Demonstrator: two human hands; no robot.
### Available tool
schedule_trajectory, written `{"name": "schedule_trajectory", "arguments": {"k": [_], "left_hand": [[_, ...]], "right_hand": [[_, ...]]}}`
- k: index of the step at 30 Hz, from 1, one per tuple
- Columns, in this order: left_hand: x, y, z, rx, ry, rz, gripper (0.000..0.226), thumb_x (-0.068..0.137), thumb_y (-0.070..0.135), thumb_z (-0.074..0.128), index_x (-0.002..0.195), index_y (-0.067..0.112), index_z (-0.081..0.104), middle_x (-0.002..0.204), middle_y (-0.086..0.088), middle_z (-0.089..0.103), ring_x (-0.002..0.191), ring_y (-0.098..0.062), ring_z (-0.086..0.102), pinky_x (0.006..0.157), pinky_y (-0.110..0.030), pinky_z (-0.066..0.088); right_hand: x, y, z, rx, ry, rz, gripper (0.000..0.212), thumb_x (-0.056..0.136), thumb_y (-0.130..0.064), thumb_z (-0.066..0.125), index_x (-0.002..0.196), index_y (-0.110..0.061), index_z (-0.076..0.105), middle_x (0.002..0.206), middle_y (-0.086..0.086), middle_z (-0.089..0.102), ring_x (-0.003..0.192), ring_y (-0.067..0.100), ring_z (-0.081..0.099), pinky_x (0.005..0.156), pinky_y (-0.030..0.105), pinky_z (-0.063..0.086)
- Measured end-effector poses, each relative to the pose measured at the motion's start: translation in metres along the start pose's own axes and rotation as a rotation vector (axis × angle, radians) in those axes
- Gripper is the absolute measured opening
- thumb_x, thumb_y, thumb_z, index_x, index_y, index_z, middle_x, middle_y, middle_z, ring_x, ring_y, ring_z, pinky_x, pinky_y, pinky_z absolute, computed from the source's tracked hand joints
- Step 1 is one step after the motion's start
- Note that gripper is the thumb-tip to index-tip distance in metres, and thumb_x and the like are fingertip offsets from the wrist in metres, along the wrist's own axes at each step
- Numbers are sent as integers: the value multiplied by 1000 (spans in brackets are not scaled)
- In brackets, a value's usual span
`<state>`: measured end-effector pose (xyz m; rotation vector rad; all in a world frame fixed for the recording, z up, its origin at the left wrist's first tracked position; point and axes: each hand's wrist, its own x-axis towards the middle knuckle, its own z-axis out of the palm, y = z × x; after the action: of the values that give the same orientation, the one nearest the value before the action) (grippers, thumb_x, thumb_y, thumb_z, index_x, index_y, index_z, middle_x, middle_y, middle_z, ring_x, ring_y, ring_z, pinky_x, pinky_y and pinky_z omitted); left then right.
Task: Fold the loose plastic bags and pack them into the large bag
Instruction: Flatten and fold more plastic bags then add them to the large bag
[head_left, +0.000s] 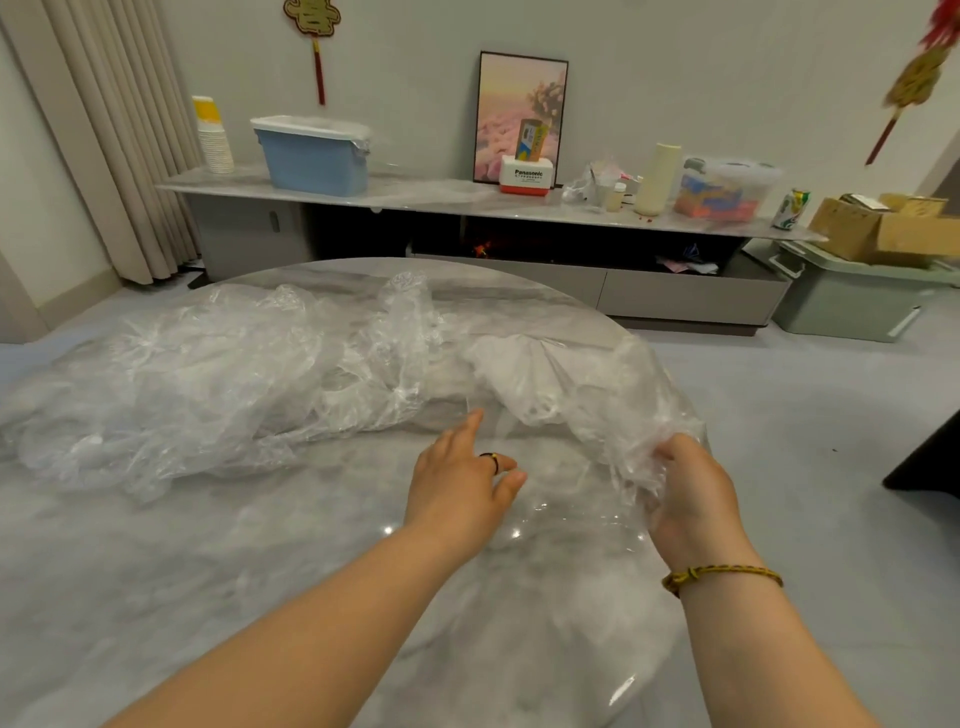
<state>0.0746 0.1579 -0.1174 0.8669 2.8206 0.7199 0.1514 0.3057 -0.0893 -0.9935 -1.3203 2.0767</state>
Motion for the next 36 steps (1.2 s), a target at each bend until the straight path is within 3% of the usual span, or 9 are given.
{"name": "schedule_trajectory", "arguments": {"k": [4, 8, 13, 17, 20, 22, 26, 31, 36], "left_hand": [[12, 2, 7, 225, -78, -47, 48, 98, 33, 37, 143, 21, 28, 156, 3, -4, 139, -20, 19, 113, -33, 13], [14, -9, 7, 222, -77, -46, 67, 93, 5, 41, 148, 19, 6, 156, 8, 2, 124, -23, 42, 103, -28, 29], [6, -18, -7, 14, -49, -52, 76, 88, -9, 33, 148, 25, 1, 155, 13, -3, 125, -18, 43, 93, -29, 44], [-7, -25, -23, -55, -67, -7, 78, 89, -7, 35, 146, 31, -3, 154, 17, -6, 109, -13, 52, 82, -23, 46], [-18, -33, -35, -57, -76, 65, 81, 90, -3, 40, 140, 38, -9, 150, 24, -7, 101, -8, 51, 83, -21, 46], [-25, -37, -42, -51, -92, 106, 81, 91, 0, 41, 130, 42, -15, 140, 32, -13, 99, -5, 50, 82, -17, 44], [-38, -41, -51, -41, -154, 140, 81, 92, 3, 43, 122, 50, -16, 120, 44, -25, 83, -5, 53, 78, -14, 44], [-48, -50, -56, -56, -177, 186, 83, 92, 5, 42, 116, 54, -20, 118, 46, -27, 94, -6, 56, 83, -16, 43], [-54, -64, -52, -88, -185, 179, 83, 92, 6, 41, 116, 51, -23, 117, 46, -29, 112, -9, 52, 85, -19, 43]], "right_hand": [[8, 0, -4, 77, -9, 14, 21, 86, 4, 37, 77, -9, 50, 71, 7, 50, 67, 22, 47, 59, 30, 36], [7, 1, -3, 59, -34, -1, 21, 84, 7, 37, 76, -7, 50, 66, 7, 47, 62, 20, 46, 58, 28, 38], [-4, 6, 5, -238, -216, -116, 38, 85, 11, 33, 55, -12, 38, 40, -4, 41, 33, 3, 39, 35, 12, 30], [-11, 21, 20, -598, -393, -263, 41, 83, 14, 36, 54, -13, 43, 49, -7, 44, 43, 2, 40, 38, 8, 29], [-16, 31, 33, -779, -479, -328, 41, 86, 12, 32, 87, -15, 63, 79, -8, 59, 72, 0, 52, 61, 4, 40], [-17, 37, 43, -881, -497, -355, 42, 92, 3, 32, 116, -21, 55, 99, -5, 60, 88, 5, 54, 72, 9, 41], [-16, 42, 69, -1037, -395, -349, 52, 94, -2, 33, 143, -18, 27, 131, 8, 49, 117, 24, 49, 87, 23, 39], [-1, 43, 105, -990, -188, -220, 37, 97, -9, 34, 134, -9, 36, 127, 13, 51, 113, 27, 51, 80, 24, 36], [27, 38, 108, -739, 98, -97, 39, 98, -12, 30, 135, -2, 34, 131, 21, 46, 119, 33, 46, 97, 34, 35]]}}
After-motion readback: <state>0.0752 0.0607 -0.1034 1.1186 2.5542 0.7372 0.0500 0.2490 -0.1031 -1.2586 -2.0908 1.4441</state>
